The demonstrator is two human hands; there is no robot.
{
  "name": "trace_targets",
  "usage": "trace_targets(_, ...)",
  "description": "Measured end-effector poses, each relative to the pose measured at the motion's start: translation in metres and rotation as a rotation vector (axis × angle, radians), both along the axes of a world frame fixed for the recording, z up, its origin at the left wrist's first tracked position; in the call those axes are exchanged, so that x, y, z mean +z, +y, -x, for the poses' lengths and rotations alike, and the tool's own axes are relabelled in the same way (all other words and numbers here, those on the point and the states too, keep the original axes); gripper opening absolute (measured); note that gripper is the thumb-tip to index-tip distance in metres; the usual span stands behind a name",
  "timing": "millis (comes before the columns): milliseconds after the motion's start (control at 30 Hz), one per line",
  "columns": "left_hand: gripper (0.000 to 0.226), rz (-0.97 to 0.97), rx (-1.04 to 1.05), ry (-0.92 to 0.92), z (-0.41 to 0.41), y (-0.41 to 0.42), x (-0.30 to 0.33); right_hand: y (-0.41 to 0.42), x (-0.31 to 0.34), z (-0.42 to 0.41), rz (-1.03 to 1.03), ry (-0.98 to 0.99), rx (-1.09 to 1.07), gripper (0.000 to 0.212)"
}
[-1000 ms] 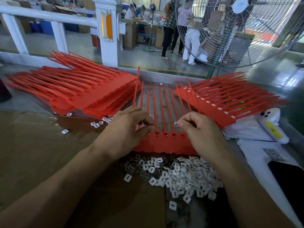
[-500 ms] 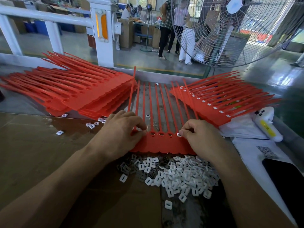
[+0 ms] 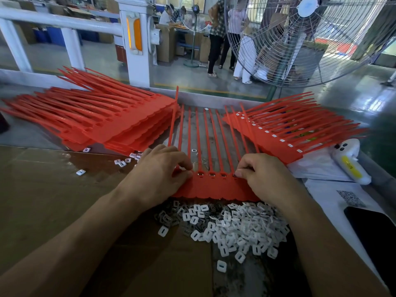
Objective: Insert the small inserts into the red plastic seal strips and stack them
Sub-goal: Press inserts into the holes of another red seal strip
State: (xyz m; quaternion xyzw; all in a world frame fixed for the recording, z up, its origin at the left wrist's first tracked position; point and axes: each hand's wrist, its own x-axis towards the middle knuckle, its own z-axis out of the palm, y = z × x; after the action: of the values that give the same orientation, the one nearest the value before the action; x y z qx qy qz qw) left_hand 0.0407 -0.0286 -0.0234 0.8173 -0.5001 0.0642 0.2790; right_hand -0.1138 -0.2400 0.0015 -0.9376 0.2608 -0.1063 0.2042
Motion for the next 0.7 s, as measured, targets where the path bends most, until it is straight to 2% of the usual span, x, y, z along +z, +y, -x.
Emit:
trace_targets(233, 0.019, -0.023, 0.0, -0.011, -0.0003, 0.0005, 0.0003, -0.001, -0.0007, -0.0029, 0.032, -0.007, -0.029, 0.009)
trace_targets(400, 0.02, -0.034, 0.007, -0.004, 0.0006, 0.0004, 0.001, -0.0009, -0.0062, -0.0044, -0.018, -0.063, -0.069, 0.008)
trace_targets(700, 0.019, -0.056, 0.014, 0.007, 0.0019, 0.0008, 0.003, -0.0062, -0.0092, 0.002, -0.061, -0.069, 0.017, 0.023)
